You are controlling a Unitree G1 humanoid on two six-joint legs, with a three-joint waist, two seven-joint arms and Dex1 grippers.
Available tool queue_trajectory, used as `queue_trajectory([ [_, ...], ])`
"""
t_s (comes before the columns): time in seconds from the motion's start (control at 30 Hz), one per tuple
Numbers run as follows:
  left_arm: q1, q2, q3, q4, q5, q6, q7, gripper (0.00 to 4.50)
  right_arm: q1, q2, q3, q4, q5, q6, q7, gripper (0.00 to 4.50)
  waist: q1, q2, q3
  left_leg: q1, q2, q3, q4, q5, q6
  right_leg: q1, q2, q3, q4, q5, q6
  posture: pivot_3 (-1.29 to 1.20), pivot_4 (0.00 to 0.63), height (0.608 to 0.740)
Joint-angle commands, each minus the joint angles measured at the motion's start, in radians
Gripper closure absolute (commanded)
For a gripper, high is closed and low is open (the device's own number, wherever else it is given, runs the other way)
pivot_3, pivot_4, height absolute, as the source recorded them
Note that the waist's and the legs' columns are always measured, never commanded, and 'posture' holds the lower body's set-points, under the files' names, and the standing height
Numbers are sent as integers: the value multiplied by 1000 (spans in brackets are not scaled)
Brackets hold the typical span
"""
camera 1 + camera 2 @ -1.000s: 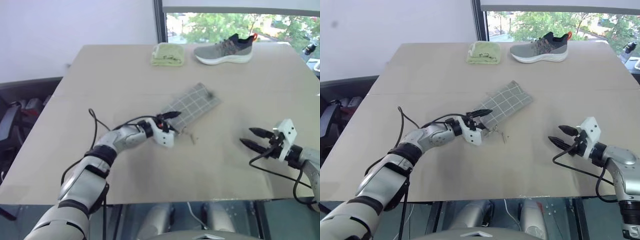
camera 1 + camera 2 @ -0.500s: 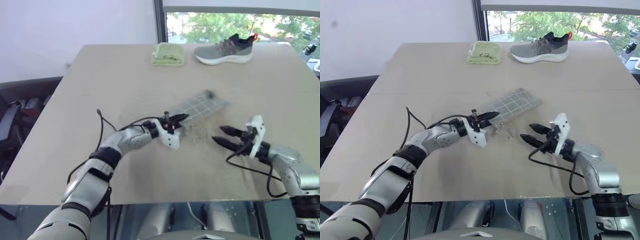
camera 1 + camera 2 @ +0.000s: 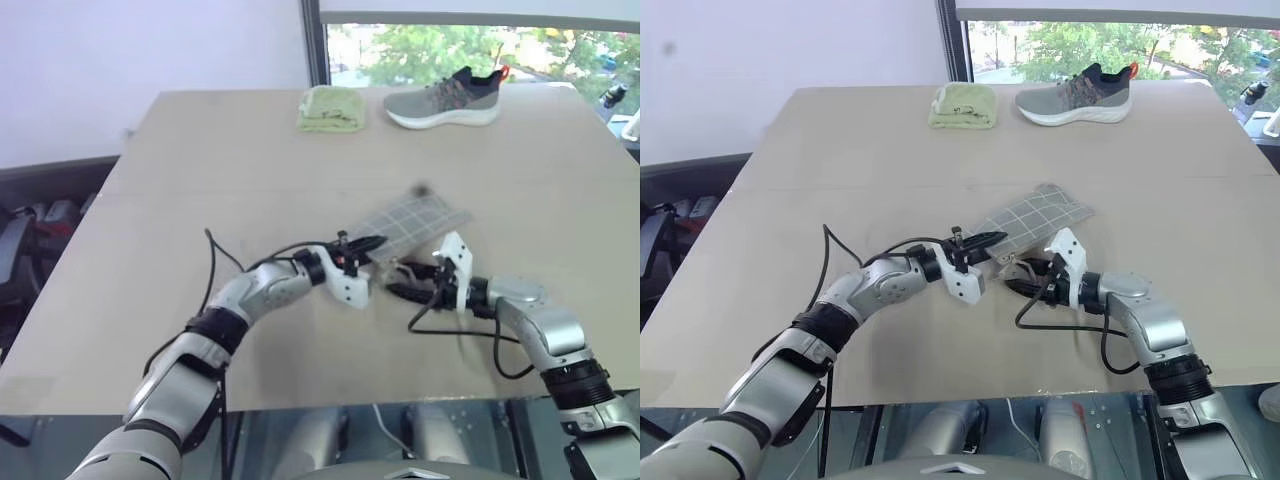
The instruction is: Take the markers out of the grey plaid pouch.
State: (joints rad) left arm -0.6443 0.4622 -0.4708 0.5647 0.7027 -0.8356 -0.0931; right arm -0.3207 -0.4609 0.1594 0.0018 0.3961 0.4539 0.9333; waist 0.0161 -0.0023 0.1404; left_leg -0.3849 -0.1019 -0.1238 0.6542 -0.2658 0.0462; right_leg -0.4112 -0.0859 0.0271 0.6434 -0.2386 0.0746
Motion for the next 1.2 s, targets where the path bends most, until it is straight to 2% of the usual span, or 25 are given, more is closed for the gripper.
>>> queue_trajectory([
  [0.03, 22, -1, -1, -42, -17, 2, -18, 4327, -14, -6, -28, -20, 8, -16, 13, 3816, -3, 0, 0, 0, 0, 0, 0, 0, 0, 0, 0, 0, 0, 0, 0, 0, 150, 740],
  [0.07, 27, 0, 0, -52, -19, 5, -22, 4327, -12, -9, -30, -22, 8, -16, 13, 4343, -3, 0, 0, 0, 0, 0, 0, 0, 0, 0, 0, 0, 0, 0, 0, 0, 150, 740],
  [0.1, 32, 2, 3, -63, -21, 8, -26, 4327, -10, -12, -33, -24, 9, -16, 14, 4434, -4, 0, 0, 0, 0, 0, 0, 0, 0, 0, 0, 0, 1, 0, 0, 0, 150, 740],
  [0.37, 81, 25, 16, -114, -34, 33, -40, 4327, 4, -32, -61, -48, 2, -25, -10, 4434, -4, 0, 0, 0, 0, 0, 0, 0, 0, 0, 0, 1, 1, 0, 0, 0, 150, 740],
  [0.47, 96, 36, 29, -128, -43, 45, -41, 4327, -1, -28, -142, -31, 55, 16, -56, 4434, -4, 0, 0, 0, 0, 0, 0, 0, 0, 0, 0, 1, 1, 0, 0, 0, 150, 740],
  [0.57, 120, 43, 42, -159, -59, 60, -50, 4327, 4, -63, -213, 41, 33, -10, -99, 4434, -4, 0, 0, 0, 0, 1, 0, 0, 0, 0, 0, 1, 1, 0, 0, 0, 150, 740],
  [0.63, 154, 58, 58, -198, -69, 72, -61, 4327, -1, -104, -308, 138, 10, -39, -173, 4434, -4, 0, 0, 0, 0, 1, 0, 0, 0, 0, 0, 1, 1, 0, 0, 0, 150, 740],
  [0.8, 207, 79, 79, -272, -92, 98, -89, 4327, -24, -136, -450, 274, -20, -82, -364, 4434, -9, 0, 0, 0, 1, 2, -1, 0, 0, -1, -1, 3, 1, 0, 0, 0, 150, 740],
  [0.9, 223, 85, 90, -291, -106, 114, -102, 4327, -11, -136, -468, 283, -29, -103, -443, 4434, -11, 0, 0, 0, 2, 3, -1, 0, 0, -2, -1, 4, 3, 0, 0, 0, 150, 740],
  [1.2, 217, 86, 92, -292, -118, 125, -111, 4327, 20, -102, -458, 212, 5, -77, -506, 4434, -10, 0, 0, 0, 1, 4, -1, 0, 0, -2, 0, 5, 3, 0, 0, 0, 150, 740],
])
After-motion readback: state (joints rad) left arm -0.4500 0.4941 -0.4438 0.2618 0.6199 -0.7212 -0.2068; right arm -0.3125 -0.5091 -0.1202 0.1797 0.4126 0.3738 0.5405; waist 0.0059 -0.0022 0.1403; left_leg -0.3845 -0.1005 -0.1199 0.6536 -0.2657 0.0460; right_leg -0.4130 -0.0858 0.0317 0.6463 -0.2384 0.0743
